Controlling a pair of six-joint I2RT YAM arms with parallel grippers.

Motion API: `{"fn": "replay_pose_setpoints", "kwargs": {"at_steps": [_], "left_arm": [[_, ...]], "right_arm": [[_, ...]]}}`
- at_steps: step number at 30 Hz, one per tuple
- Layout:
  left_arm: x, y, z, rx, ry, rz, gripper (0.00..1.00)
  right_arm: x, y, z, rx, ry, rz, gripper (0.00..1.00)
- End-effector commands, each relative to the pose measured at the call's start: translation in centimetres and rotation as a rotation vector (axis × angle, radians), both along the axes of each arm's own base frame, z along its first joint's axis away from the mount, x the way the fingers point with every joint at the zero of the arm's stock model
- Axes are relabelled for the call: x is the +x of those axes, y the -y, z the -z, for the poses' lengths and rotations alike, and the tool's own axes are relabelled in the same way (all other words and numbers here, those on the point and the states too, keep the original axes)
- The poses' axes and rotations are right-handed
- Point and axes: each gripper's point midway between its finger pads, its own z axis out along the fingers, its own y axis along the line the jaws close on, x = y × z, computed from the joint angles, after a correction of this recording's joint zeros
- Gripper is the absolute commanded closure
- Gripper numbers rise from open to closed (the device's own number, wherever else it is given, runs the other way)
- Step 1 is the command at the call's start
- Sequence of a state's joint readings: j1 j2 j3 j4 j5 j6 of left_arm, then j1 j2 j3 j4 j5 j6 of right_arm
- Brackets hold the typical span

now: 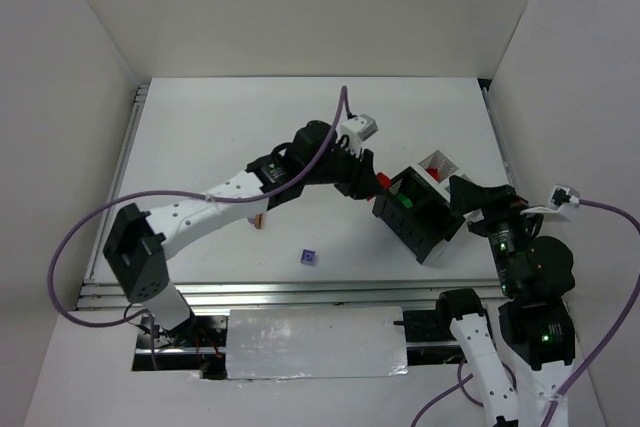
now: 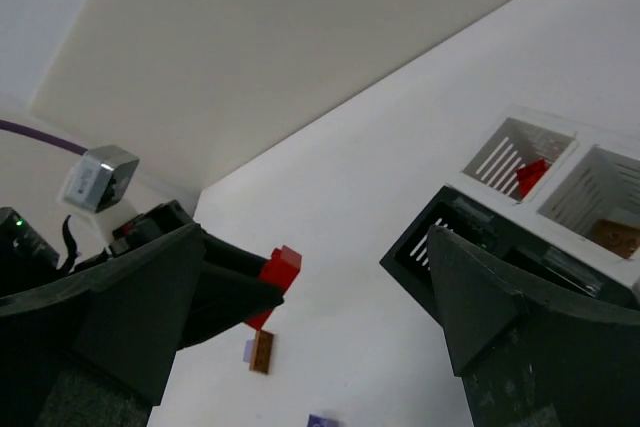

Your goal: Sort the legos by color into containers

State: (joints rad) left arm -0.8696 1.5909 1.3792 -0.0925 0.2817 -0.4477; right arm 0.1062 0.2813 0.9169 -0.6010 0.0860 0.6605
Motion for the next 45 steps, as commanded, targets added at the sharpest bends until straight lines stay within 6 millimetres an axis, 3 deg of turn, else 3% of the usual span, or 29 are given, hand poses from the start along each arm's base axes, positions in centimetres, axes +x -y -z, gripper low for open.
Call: {"fn": "replay_pose_setpoints", "kwargs": {"at_steps": [1,5,6,7,9,10,12,13,15,16,17,20,28,31,33,34,35,38,39,40,42,43,45], "left_arm": [[1.0,3.1,-2.7,-0.07,0.078,0.06,1.0],[-0.5,4.1,-2.6,-0.09,0.092,0.125,1.0],[-1.4,4.1,-3.8,-0.116,0.141,0.149,1.0],[-2.0,3.9,-2.7,-0.103,0.145,0.159,1.0],[-3.1,3.8,-3.9,-0.129,0.22,0.167,1.0],[-3.5,3.6,-3.1,-0.115,0.228,0.171,1.0],[-4.2,3.4,-3.8,-0.114,0.292,0.16,1.0],[-4.4,3.2,-3.1,-0.099,0.304,0.16,1.0],[-5.4,3.2,-4.1,-0.115,0.383,0.162,1.0],[-5.2,2.7,-3.4,-0.098,0.402,0.126,1.0],[-5.9,2.5,-4.3,-0.116,0.445,0.126,1.0],[-6.4,2.0,-4.6,-0.143,0.507,0.1,1.0],[-6.1,1.9,-5.7,-0.14,0.55,0.072,1.0],[-6.2,2.2,-5.9,-0.144,0.551,0.076,1.0],[-6.3,2.3,-5.9,-0.146,0.55,0.084,1.0],[-6.3,2.3,-5.9,-0.145,0.549,0.077,1.0],[-6.2,2.3,-5.9,-0.144,0.55,0.074,1.0],[-6.1,2.4,-5.8,-0.138,0.553,0.071,1.0],[-6.2,2.4,-5.8,-0.139,0.551,0.074,1.0],[-6.2,2.5,-5.7,-0.136,0.55,0.08,1.0],[-6.0,2.6,-5.7,-0.126,0.543,0.076,1.0],[-5.8,2.6,-5.7,-0.121,0.536,0.062,0.99],[-4.7,1.9,-5.0,-0.086,0.509,-0.016,0.54]], "right_arm": [[0.1,1.6,2.1,-0.026,-0.113,0.089,0.0],[0.5,-2.0,3.2,-0.038,-0.144,-0.117,0.01],[0.6,-2.9,3.1,-0.015,-0.144,-0.161,0.0],[0.7,-4.4,3.7,0.002,-0.164,-0.244,0.01],[0.8,-5.7,3.6,0.081,-0.159,-0.304,0.03],[0.7,-6.8,4.5,0.107,-0.173,-0.37,0.04],[0.8,-7.6,4.6,0.171,-0.175,-0.405,0.06],[1.0,-7.9,5.3,0.19,-0.194,-0.415,0.06],[0.9,-8.9,5.5,0.232,-0.205,-0.476,0.06],[1.0,-9.2,6.2,0.246,-0.227,-0.489,0.07],[0.9,-9.6,6.1,0.268,-0.229,-0.514,0.07],[0.8,-10.4,6.8,0.298,-0.249,-0.563,0.11],[0.0,-12.2,6.5,0.352,-0.249,-0.694,0.24],[0.0,-12.9,6.6,0.361,-0.258,-0.733,0.32],[0.2,-13.0,6.7,0.351,-0.259,-0.72,0.46],[0.2,-13.1,6.5,0.347,-0.252,-0.728,0.61],[0.2,-13.3,6.5,0.351,-0.257,-0.733,0.67],[0.2,-14.1,6.5,0.352,-0.266,-0.769,0.74],[0.3,-14.3,6.6,0.345,-0.273,-0.769,0.79],[0.3,-14.6,6.6,0.334,-0.273,-0.772,0.96],[0.5,-14.9,6.8,0.335,-0.271,-0.78,1.0],[0.7,-15.0,6.6,0.332,-0.246,-0.79,1.0],[1.3,-14.8,6.6,0.296,-0.22,-0.767,1.0]]}}
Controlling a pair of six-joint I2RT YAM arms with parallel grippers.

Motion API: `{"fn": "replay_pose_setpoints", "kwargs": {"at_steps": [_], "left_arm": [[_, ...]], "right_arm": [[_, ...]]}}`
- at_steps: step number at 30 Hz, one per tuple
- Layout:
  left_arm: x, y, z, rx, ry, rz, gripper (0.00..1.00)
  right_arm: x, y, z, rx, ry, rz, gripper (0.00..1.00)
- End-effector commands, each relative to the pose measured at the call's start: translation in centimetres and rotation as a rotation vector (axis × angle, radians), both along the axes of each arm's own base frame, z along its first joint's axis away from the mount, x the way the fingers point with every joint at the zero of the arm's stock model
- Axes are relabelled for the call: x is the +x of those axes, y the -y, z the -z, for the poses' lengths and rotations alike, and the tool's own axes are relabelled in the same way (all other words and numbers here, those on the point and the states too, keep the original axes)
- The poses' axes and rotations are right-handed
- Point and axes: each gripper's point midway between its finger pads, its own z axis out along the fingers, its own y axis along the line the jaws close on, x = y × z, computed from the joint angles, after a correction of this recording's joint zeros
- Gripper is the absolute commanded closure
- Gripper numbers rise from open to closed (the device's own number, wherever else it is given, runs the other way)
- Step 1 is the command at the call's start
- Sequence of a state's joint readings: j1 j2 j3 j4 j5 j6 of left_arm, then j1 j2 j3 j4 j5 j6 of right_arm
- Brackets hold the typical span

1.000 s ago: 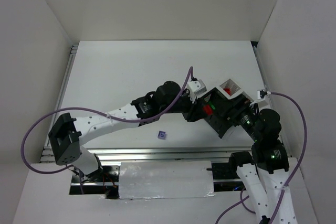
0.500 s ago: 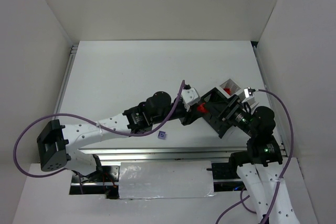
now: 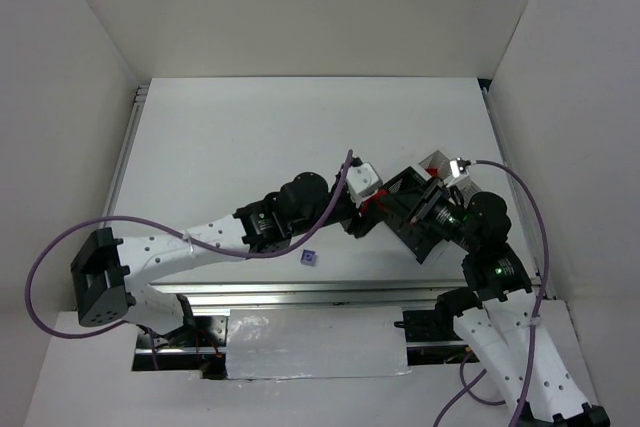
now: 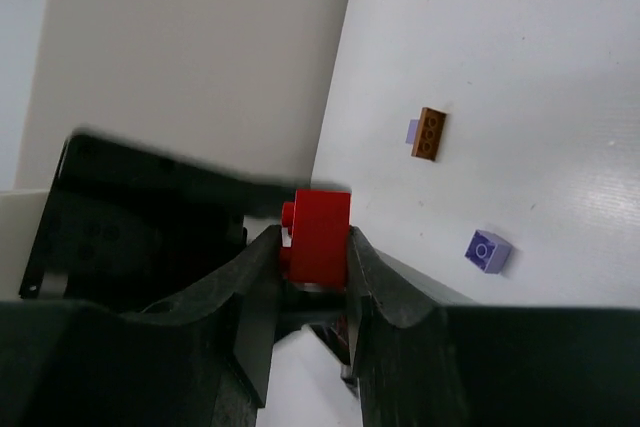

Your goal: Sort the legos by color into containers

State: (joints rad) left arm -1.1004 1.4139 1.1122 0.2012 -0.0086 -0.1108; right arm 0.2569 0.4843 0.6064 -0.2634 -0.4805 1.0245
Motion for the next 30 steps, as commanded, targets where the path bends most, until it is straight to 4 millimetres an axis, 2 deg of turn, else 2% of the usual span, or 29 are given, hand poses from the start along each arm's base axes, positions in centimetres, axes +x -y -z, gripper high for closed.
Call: {"fn": "replay_pose_setpoints", "kwargs": {"at_steps": [1,5,6,7,9,10,12,13,14,15,17,18,19,20,22,25,26,30], "left_arm": [[1.0,0.7,-3.5,-0.1,0.023,-0.073,0.03],[3.4,-1.9,-3.2,-0.068,-0.021,-0.28,0.0],[4.0,-3.4,-2.1,-0.019,-0.056,-0.365,0.0],[4.4,-4.2,-2.3,-0.012,-0.071,-0.417,0.01],[5.0,-6.3,-1.6,-0.001,-0.14,-0.542,0.0],[5.4,-8.8,-0.7,0.055,-0.153,-0.642,0.0],[5.9,-11.7,-0.3,0.042,-0.225,-0.757,0.0],[5.7,-14.0,1.3,0.117,-0.257,-0.814,0.0],[6.4,-15.9,2.0,0.108,-0.316,-0.881,0.01],[5.8,-18.1,3.4,0.168,-0.355,-0.915,0.0],[5.9,-20.9,4.8,0.19,-0.429,-0.977,0.0],[5.7,-22.1,4.7,0.191,-0.439,-0.998,0.01],[5.0,-23.7,5.8,0.246,-0.449,-1.027,0.0],[4.8,-24.7,5.8,0.259,-0.446,-1.045,0.0],[3.9,-27.0,5.4,0.3,-0.426,-1.084,0.01],[2.8,-29.2,4.2,0.338,-0.401,-1.115,0.01],[2.1,-30.7,4.0,0.38,-0.383,-1.138,0.01],[1.5,-33.6,4.3,0.401,-0.307,-1.204,0.0]], "right_arm": [[0.6,-0.5,-1.5,-0.031,0.112,-0.018,1.0],[2.7,1.1,-0.9,-0.151,0.126,0.088,1.0],[3.2,1.5,-0.8,-0.182,0.138,0.112,1.0],[3.7,2.0,-0.9,-0.214,0.131,0.146,1.0],[5.0,3.9,-0.8,-0.288,0.14,0.252,1.0],[5.3,4.6,-1.1,-0.319,0.137,0.286,1.0],[6.5,7.2,-1.4,-0.408,0.143,0.42,1.0],[6.8,8.3,-1.5,-0.451,0.127,0.471,1.0],[7.2,9.4,-1.7,-0.49,0.127,0.527,1.0],[7.7,12.2,-1.9,-0.575,0.111,0.658,1.0],[8.9,14.3,-0.8,-0.694,0.053,0.747,1.0],[9.1,16.1,0.0,-0.749,-0.009,0.818,1.0],[10.1,16.2,0.2,-0.769,-0.039,0.818,1.0],[10.5,16.2,0.4,-0.771,-0.048,0.817,1.0],[11.7,17.2,0.4,-0.786,-0.057,0.882,1.0],[13.1,18.3,0.1,-0.84,-0.086,0.942,1.0],[13.3,18.5,0.2,-0.861,-0.099,0.946,1.0],[14.3,18.9,1.4,-0.89,-0.151,0.934,1.0]]}}
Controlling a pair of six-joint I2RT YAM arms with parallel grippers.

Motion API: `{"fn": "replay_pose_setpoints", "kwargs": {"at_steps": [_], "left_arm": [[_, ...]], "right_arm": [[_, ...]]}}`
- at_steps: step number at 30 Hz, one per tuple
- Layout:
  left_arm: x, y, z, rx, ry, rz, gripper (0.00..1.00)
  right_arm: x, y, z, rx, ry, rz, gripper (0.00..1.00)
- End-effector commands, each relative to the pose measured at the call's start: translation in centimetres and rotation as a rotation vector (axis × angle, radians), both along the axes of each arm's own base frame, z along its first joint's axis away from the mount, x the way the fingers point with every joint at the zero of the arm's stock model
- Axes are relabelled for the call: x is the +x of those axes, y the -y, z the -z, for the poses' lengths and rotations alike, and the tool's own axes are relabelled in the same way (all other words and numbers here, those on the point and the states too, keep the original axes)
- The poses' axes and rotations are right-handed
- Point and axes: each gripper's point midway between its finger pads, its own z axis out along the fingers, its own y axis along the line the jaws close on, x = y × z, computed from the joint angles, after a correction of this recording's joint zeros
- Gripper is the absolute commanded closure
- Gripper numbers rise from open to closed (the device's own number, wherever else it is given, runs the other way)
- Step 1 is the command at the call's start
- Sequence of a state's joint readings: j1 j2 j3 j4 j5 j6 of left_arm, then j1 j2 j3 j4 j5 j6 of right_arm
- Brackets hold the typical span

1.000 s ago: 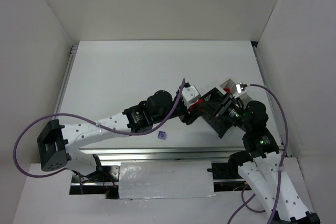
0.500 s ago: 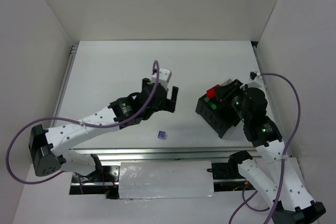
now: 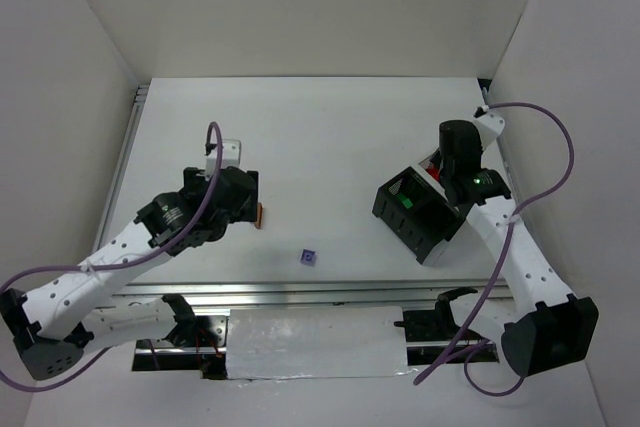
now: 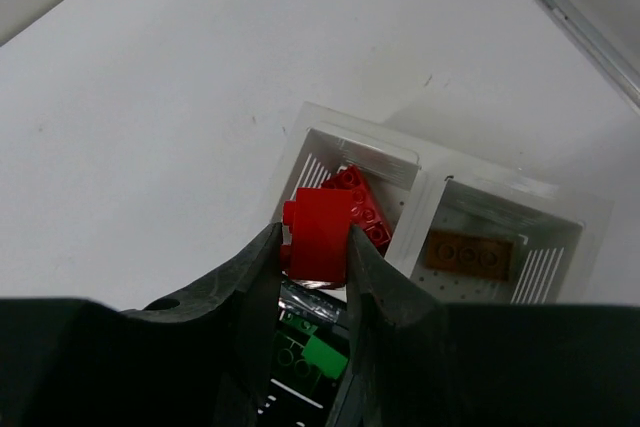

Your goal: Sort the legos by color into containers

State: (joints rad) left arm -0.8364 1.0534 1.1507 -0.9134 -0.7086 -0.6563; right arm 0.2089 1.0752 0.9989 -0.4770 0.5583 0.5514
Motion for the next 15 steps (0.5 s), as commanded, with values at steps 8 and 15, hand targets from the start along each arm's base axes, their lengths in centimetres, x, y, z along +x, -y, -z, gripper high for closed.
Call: {"fn": "replay_pose_setpoints", "kwargs": {"at_steps": [8,15], "left_arm": [[0.4,-5.3,0.9,0.003,0.069,-0.146,0.0],[0.3,-6.0,1.2,0.011,0.079,-0.173,0.0]], "right_arm": [[0.1,2.0,-1.9,-0.012,0.075,0.06,1.0],[0.5,1.9,-1.4,0.011,0.065,0.037,1.0]]}}
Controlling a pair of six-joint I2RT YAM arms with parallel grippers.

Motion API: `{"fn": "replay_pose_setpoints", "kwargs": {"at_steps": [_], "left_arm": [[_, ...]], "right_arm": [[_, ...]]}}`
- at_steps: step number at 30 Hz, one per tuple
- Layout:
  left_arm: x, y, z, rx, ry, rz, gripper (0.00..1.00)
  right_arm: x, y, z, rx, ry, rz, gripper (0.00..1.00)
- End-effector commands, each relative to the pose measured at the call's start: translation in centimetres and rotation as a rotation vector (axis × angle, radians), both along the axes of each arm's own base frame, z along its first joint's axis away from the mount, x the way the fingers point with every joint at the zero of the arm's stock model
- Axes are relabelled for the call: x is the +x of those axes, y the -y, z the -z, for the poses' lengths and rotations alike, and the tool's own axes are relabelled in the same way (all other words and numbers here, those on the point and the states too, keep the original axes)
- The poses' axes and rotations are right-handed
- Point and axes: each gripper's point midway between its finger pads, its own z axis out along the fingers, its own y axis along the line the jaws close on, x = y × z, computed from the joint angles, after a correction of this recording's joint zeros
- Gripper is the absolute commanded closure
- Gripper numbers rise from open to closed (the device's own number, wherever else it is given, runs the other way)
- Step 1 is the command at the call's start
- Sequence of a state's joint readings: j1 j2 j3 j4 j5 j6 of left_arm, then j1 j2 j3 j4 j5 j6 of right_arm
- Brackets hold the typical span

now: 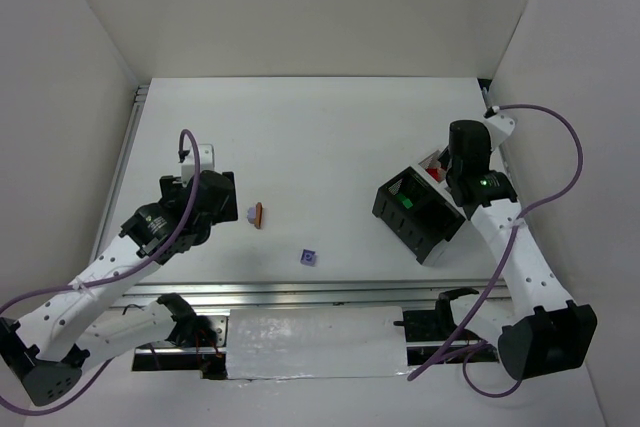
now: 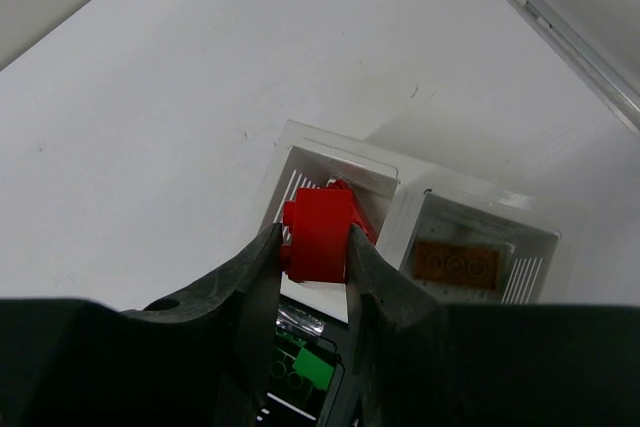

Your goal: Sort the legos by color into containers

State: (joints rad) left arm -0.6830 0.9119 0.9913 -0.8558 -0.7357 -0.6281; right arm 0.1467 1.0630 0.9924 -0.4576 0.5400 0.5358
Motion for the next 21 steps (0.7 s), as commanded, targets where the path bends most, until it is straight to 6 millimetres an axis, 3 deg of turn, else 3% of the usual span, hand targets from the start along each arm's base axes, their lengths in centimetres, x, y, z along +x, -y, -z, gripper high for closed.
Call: {"fn": "replay_pose_setpoints", "kwargs": {"at_steps": [1,21], "left_arm": [[0.4,-0.48,-0.7,0.006,0.041,-0.021,0.01],[0.46,-0.33,-0.67,0.001,0.048,-0.009,0.01]], "right_arm": [[0.51,0.17,-1.05,0.01,0.049,-0.005,1.0],[0.62,-0.55,-0.51,0.03,0.043,-0.054,1.0]]}}
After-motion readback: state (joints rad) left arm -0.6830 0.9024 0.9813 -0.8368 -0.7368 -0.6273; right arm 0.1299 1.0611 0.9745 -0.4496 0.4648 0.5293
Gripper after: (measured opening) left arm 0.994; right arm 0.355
